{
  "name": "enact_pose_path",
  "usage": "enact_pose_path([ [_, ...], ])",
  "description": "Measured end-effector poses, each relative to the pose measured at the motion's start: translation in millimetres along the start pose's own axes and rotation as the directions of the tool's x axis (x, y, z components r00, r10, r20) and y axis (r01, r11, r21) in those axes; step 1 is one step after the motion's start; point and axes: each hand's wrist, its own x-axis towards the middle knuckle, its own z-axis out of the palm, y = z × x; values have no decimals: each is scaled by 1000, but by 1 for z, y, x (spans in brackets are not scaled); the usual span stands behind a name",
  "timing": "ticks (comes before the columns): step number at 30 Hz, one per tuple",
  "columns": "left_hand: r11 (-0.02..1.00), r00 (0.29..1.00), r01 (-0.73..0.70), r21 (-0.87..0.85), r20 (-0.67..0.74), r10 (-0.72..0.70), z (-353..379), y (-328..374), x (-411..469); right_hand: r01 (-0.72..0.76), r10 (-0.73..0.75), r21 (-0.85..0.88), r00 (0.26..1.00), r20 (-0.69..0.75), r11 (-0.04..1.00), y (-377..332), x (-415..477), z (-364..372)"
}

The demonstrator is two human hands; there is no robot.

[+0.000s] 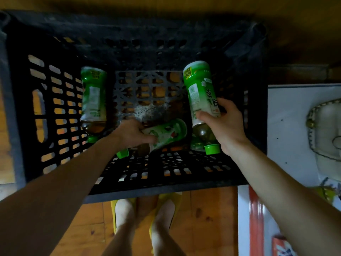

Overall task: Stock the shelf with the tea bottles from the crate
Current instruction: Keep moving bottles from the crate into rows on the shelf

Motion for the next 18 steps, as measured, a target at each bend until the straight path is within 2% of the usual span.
enact_pose_path([
  [2, 992, 990, 39, -117, -128, -54, -9, 7, -25, 8, -8, 8, 1000, 4, 1000, -11, -13, -6],
  [4, 969, 966, 15, -245, -247, -78, -20, 15, -57, 18, -18, 17, 1000, 15, 1000, -25, -30, -14],
  [7, 948, 932, -48, -315, -355, -71, -35, 33, -111, 19, -20, 31, 999, 33, 999, -52, -65, -31],
  [12, 936, 904, -144, -320, -427, -6, -59, 77, -225, 21, -28, 89, 997, 78, 996, -115, -145, -70],
  [18, 930, 862, -253, -267, -499, 91, -77, 130, -367, 112, -117, 63, 990, 83, 992, -202, -247, -136],
])
